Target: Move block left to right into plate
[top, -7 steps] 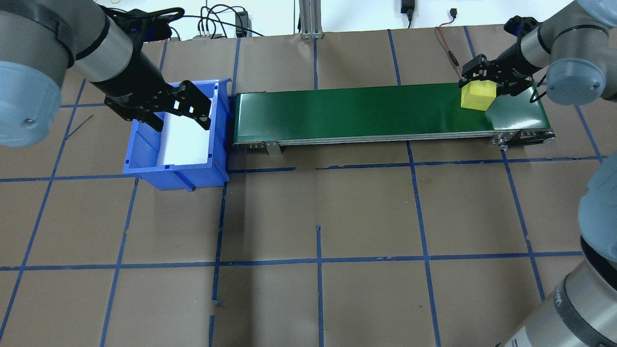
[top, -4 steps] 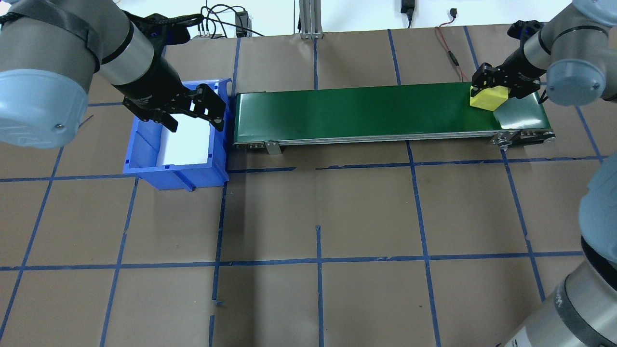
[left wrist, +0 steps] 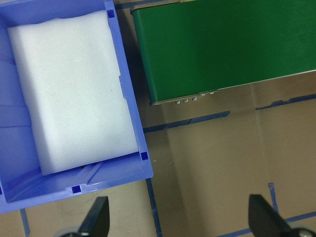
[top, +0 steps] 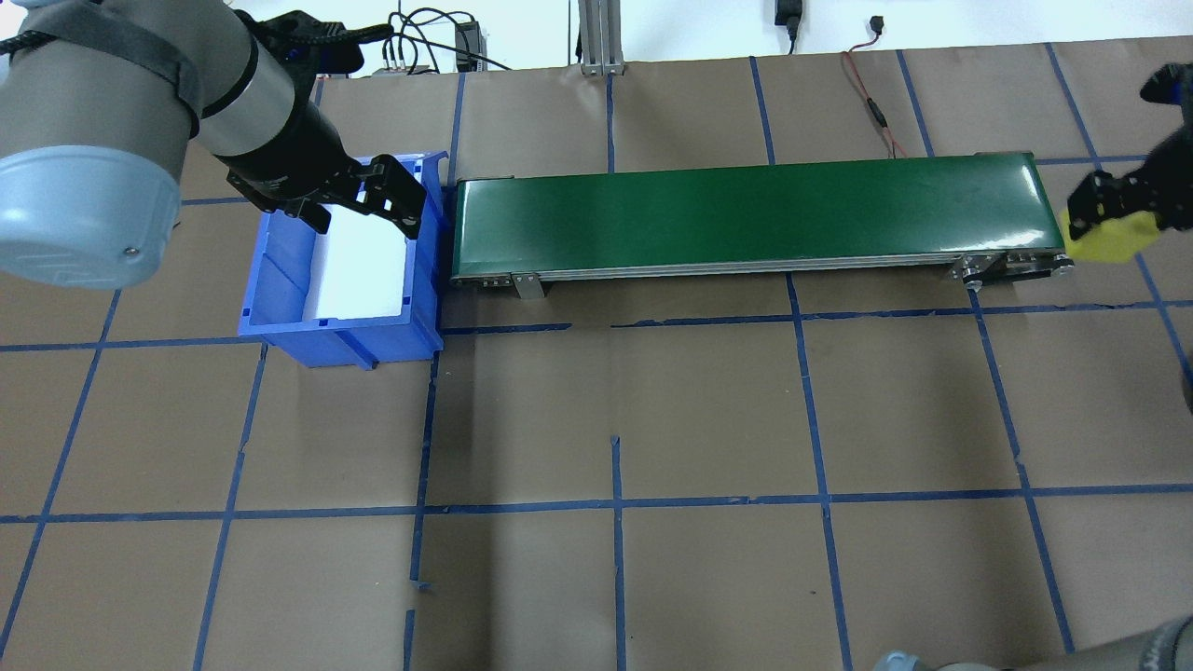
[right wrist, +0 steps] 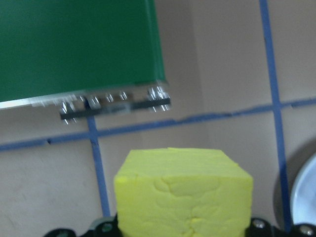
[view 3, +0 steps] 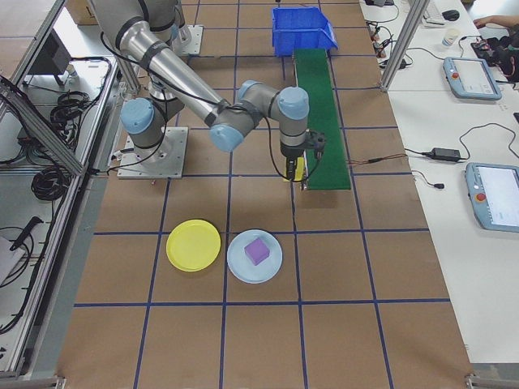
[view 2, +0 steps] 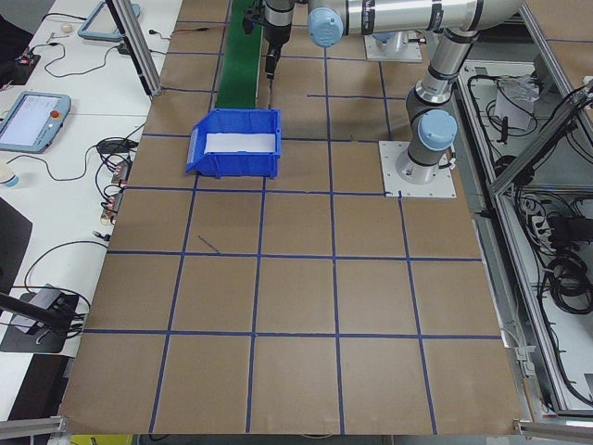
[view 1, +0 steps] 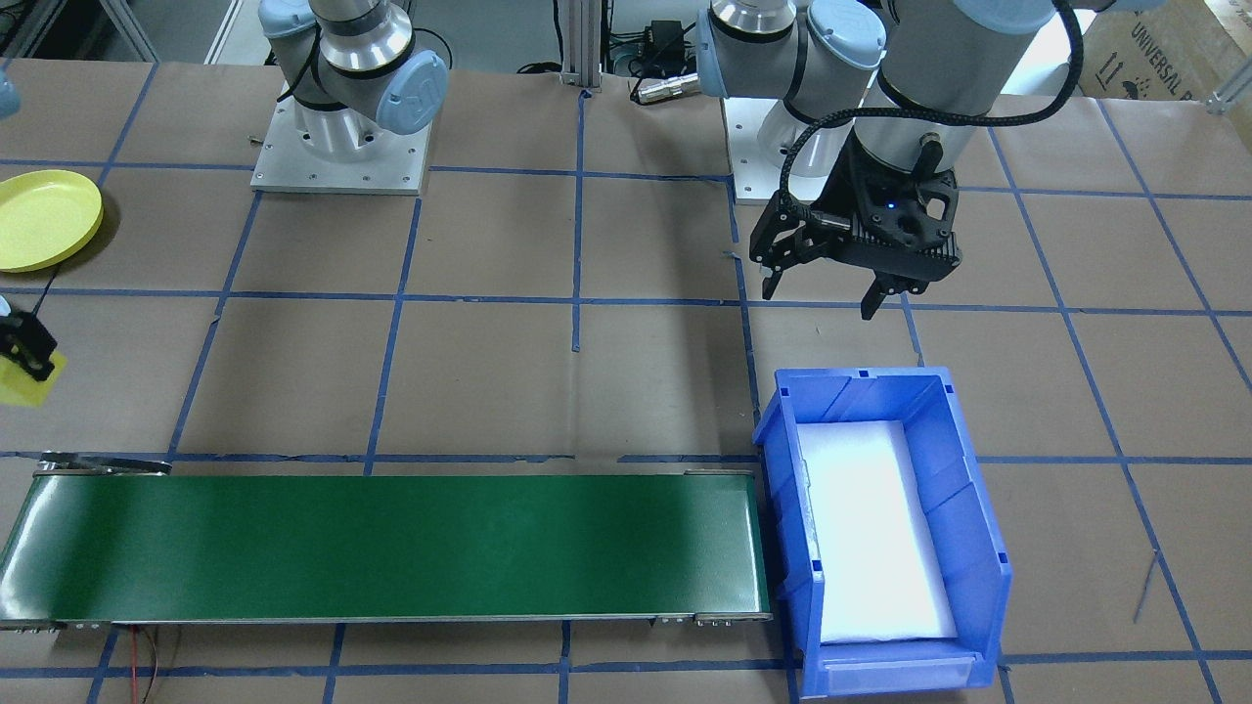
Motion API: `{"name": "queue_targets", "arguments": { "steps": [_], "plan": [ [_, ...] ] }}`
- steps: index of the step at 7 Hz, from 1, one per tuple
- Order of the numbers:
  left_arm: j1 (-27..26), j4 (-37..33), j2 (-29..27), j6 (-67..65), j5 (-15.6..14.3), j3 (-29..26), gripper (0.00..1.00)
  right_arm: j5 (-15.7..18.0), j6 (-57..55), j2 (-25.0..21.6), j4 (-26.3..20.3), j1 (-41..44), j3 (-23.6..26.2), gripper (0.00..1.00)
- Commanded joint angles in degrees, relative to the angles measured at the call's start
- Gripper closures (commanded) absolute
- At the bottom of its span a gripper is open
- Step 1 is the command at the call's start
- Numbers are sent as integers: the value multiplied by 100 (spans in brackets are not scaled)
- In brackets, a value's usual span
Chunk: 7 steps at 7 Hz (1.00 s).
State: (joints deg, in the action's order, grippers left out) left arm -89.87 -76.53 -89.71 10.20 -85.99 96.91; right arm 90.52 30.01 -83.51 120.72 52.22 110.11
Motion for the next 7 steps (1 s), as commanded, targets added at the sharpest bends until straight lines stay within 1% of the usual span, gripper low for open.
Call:
{"name": "queue_targets", "arguments": {
  "steps": [1, 2, 3, 4, 5, 6, 7],
  "plan": [
    [66, -29, -3, 183, -216, 3, 0, 432, 1194, -508, -82, -1312, 748, 80],
    [188, 15, -81, 184, -182, 3, 0, 736, 1461, -499, -144, -1833, 914, 80],
    [207, 59, -151, 167, -190, -75, 0, 1183, 1507, -499, -154, -2256, 1072, 79],
    [207, 50, -135, 132, -207, -50, 0, 1179, 1882, -430, -75, -2791, 1135, 79],
    [242, 59, -126, 62, -199, -84, 0, 1127, 2033, -316, 4, -3031, 1144, 77],
    [347, 50, -108, 53, -199, -76, 0, 874, 2026, -254, 57, -3068, 1127, 63],
    [409, -11, -38, 53, -216, -67, 0, 715, 2035, -166, 144, -3086, 1153, 18]
  ]
}}
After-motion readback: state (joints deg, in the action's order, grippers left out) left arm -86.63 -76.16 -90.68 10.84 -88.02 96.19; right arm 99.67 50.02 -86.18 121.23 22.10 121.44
